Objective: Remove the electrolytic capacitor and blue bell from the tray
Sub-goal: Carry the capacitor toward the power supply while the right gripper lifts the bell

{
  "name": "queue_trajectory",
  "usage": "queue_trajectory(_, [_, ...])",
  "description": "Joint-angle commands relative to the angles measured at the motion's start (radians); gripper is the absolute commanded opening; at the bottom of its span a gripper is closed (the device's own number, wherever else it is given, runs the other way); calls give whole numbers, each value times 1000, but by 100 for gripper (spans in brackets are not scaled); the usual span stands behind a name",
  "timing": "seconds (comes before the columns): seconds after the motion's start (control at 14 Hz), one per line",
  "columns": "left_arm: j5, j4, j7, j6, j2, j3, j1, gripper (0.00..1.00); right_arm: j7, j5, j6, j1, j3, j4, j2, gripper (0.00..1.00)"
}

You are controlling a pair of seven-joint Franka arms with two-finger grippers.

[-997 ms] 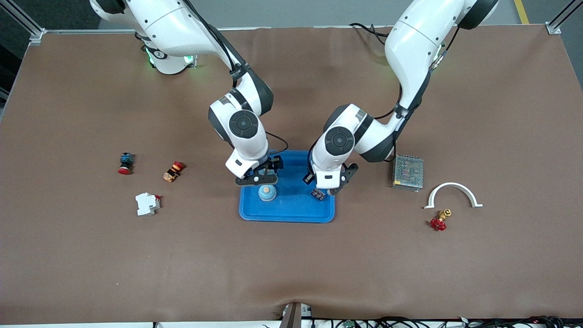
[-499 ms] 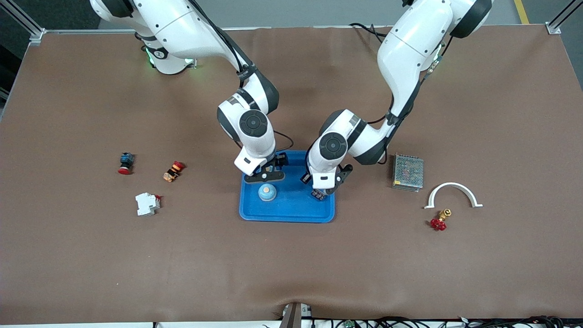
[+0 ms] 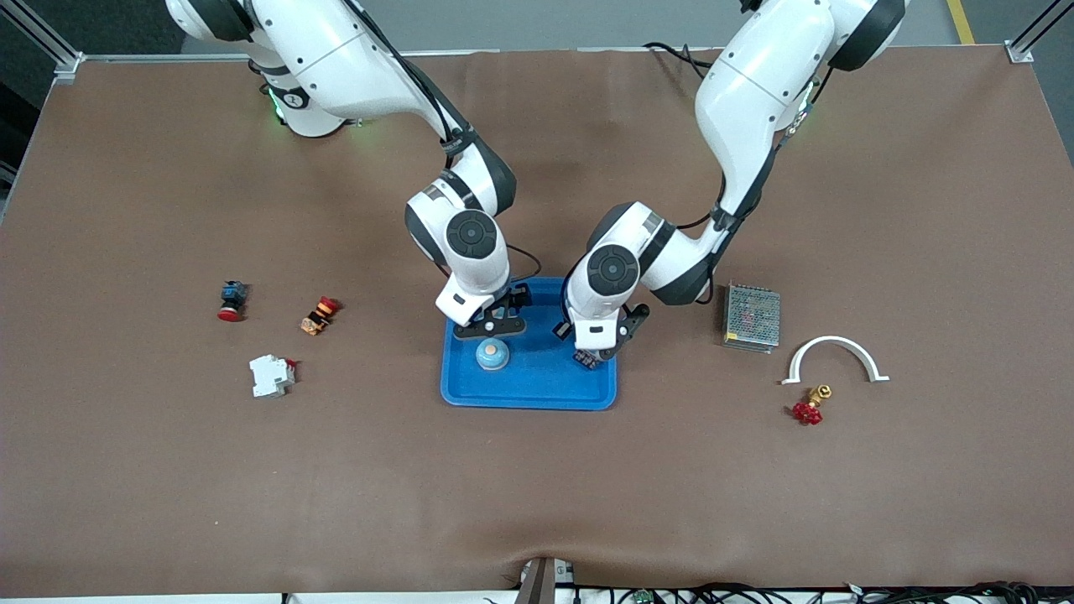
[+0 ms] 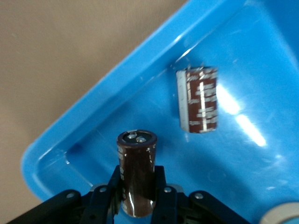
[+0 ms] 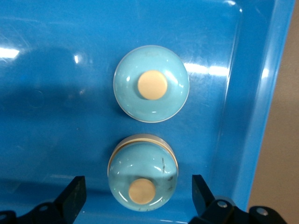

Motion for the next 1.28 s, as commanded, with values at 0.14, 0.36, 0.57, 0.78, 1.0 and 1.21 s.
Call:
queue_trajectory(0.14, [1, -11, 41, -150, -169, 21, 51, 0, 7, -6, 21, 13, -13, 7, 23, 100])
queue_trajectory(0.36, [59, -18, 140, -286, -247, 20, 123, 0, 7, -6, 35, 13, -12, 7, 32, 100])
queue_trajectory(0.57, [65, -40, 243, -366, -284, 20, 205, 0, 7, -8, 35, 15, -12, 8, 37, 100])
queue_trajectory(0.78, [65, -82, 360, -396, -329, 14, 283, 0, 7, -8, 42, 13, -12, 7, 38, 100])
queue_trajectory(1.0, [67, -178, 438, -417, -385, 11, 325, 0, 7, -8, 44, 13, -12, 8, 38, 88])
queue_trajectory(1.21, [70, -272, 504, -417, -405, 11, 358, 0, 7, -8, 48, 13, -13, 7, 40, 63])
